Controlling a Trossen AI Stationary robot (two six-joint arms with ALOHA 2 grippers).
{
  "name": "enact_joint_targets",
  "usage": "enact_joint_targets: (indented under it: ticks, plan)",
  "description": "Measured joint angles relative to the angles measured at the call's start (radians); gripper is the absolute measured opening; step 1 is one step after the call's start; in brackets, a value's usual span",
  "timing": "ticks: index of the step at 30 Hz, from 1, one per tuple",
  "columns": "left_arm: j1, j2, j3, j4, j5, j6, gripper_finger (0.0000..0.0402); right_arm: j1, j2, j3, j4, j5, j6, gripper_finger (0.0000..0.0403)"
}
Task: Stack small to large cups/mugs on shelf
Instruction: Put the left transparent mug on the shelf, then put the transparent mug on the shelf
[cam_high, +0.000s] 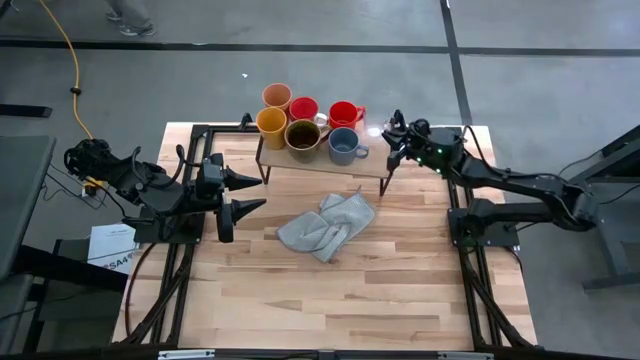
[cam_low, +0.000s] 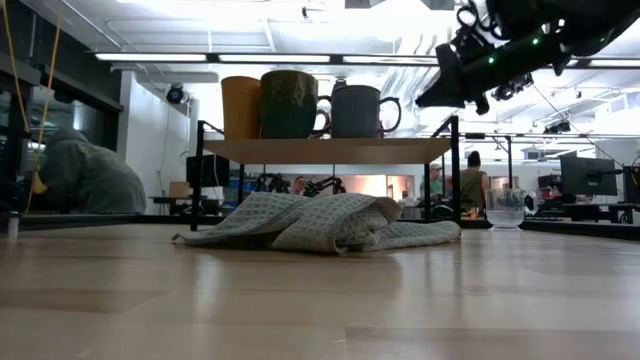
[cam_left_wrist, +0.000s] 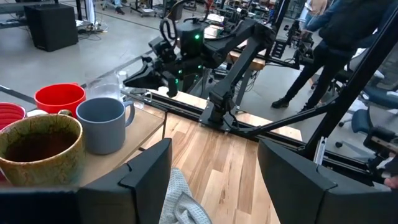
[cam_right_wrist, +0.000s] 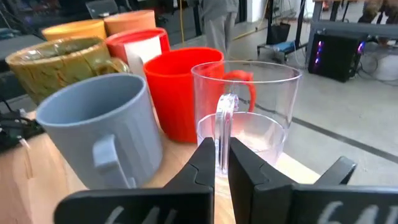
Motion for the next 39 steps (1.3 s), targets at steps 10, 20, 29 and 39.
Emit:
enact_joint_targets:
  ticks: [10, 20, 29, 39]
  plan:
    - [0.000, 0.000, 0.000, 0.000, -0.008, 0.000, 0.0225, 0.000, 0.077, 0.000, 0.048, 0.031, -0.003, 0.0000]
    - [0.000, 0.000, 0.000, 0.000, -0.015, 0.000, 0.0225, 0.000, 0.076, 0.000, 0.003, 0.044, -0.011, 0.0007]
    - [0.000, 0.000, 0.000, 0.000, -0.015, 0.000, 0.0225, 0.000, 0.076, 0.000, -0.012, 0.044, -0.003, 0.0057]
    - [0.000, 0.000, 0.000, 0.000, -0.015, 0.000, 0.0225, 0.000, 0.076, 0.000, -0.010, 0.045, 0.000, 0.0083]
